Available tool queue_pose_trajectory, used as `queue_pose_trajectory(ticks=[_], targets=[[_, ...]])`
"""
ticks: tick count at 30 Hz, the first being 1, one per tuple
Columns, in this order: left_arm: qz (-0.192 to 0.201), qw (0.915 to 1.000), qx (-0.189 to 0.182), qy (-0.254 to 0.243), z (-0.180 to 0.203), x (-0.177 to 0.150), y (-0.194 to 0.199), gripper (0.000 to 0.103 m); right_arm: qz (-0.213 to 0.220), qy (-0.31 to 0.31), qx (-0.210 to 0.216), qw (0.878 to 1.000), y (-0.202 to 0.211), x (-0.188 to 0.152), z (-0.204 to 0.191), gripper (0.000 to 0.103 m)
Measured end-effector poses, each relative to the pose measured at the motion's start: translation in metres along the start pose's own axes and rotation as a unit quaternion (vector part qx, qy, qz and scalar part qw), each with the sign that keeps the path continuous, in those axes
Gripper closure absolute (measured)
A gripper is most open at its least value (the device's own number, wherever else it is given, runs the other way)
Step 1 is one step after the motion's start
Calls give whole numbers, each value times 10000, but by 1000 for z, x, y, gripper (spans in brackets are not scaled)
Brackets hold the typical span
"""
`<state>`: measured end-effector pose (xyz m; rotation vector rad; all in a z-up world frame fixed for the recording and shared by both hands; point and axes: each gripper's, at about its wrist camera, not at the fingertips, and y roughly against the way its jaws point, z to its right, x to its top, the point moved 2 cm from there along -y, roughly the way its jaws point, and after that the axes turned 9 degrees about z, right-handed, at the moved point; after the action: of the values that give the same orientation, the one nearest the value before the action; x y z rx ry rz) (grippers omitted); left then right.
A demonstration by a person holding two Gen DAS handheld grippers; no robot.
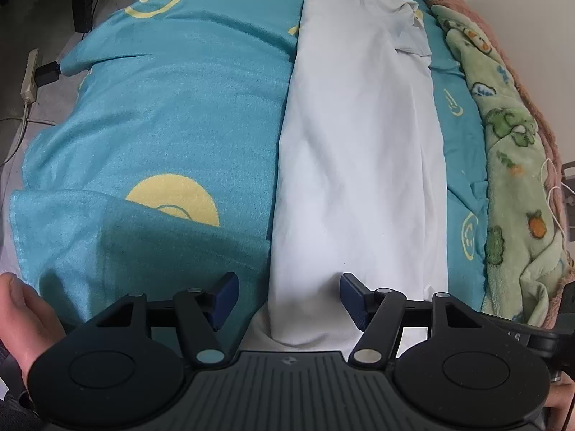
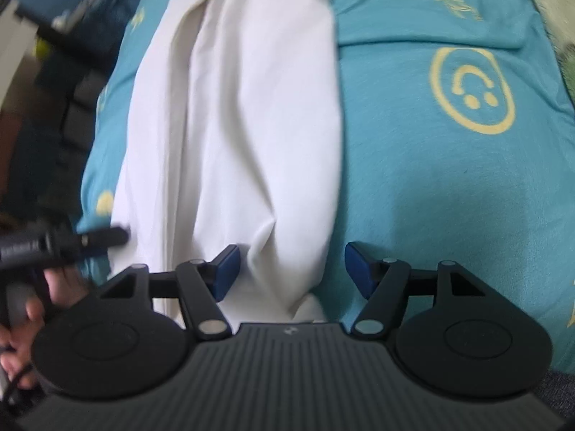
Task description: Fold clothes
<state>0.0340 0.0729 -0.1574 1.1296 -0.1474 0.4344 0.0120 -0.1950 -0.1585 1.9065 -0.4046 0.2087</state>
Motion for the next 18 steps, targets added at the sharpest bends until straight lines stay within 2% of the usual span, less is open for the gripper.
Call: queue_pose_trajectory(ticks=[2,5,7,12,16,18], targets=[[-8,10000,46,-84,2,-2,-2,37,-314,-14,270,9991,0,-7,-4,35],[-37,9999,84,-117,0,-3,-3,37,-689,14,938,9932,9,-19,-11,35],[-62,9999,68,-74,-2,-4,-4,37,-516,-73,1214,9912,23,-20,-9,35],[-120,9999,28,24,-6,-5,-7,33,260,-1132,870,9894,41,-5,33,35],[-165,9999,10,-48,-4,-8,-8,29,264,-1483,489,9874,31,-4,46,37],[-216,9997,-4,-111,-2,-10,-8,27,137,-1321,323,9906,23,-5,40,36]])
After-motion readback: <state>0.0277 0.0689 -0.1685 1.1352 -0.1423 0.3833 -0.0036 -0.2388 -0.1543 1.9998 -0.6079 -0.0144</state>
